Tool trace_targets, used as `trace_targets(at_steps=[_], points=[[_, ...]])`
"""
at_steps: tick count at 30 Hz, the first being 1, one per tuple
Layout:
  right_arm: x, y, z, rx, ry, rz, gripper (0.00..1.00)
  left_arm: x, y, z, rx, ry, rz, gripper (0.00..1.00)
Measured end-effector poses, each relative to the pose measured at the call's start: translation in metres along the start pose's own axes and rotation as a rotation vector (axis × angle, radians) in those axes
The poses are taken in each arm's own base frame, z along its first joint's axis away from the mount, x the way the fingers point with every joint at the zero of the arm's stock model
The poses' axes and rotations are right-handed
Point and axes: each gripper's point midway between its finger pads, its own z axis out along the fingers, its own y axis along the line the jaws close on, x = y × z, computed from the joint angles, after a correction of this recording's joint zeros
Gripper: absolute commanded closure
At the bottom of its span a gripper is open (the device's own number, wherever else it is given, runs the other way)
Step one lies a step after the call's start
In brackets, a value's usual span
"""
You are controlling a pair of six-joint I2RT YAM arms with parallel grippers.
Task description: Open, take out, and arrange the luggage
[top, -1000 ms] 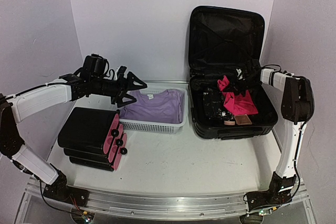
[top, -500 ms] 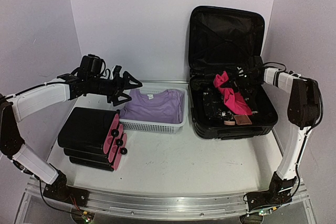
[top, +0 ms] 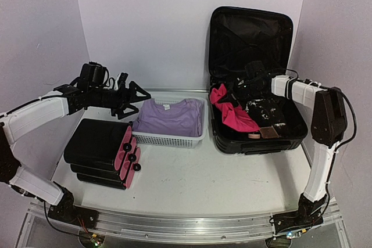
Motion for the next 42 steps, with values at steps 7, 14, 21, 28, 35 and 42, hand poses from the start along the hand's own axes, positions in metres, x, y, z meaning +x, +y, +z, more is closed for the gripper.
trace_targets(at_steps=[7,14,21,28,35,42], points=[[0.016,0.031,0.033,0.033,-0.054,-0.018,1.00,0.006,0.004,-0.018,-0.036,-0.028,0.036,0.09],[0.034,0.057,0.082,0.058,-0.101,-0.045,1.00,0.008,-0.001,-0.034,-0.047,-0.064,0.071,0.09],[0.040,0.077,0.135,0.054,-0.136,-0.071,1.00,0.014,0.005,-0.040,-0.072,-0.061,0.075,0.09],[0.056,0.093,0.166,0.041,-0.146,-0.080,1.00,0.017,0.005,-0.043,-0.076,-0.060,0.074,0.09],[0.061,0.103,0.189,0.009,-0.175,-0.044,1.00,0.017,0.005,-0.043,-0.077,-0.059,0.074,0.09],[0.059,0.096,0.211,0.003,-0.211,0.040,1.00,0.019,0.008,-0.044,-0.091,-0.056,0.067,0.09]])
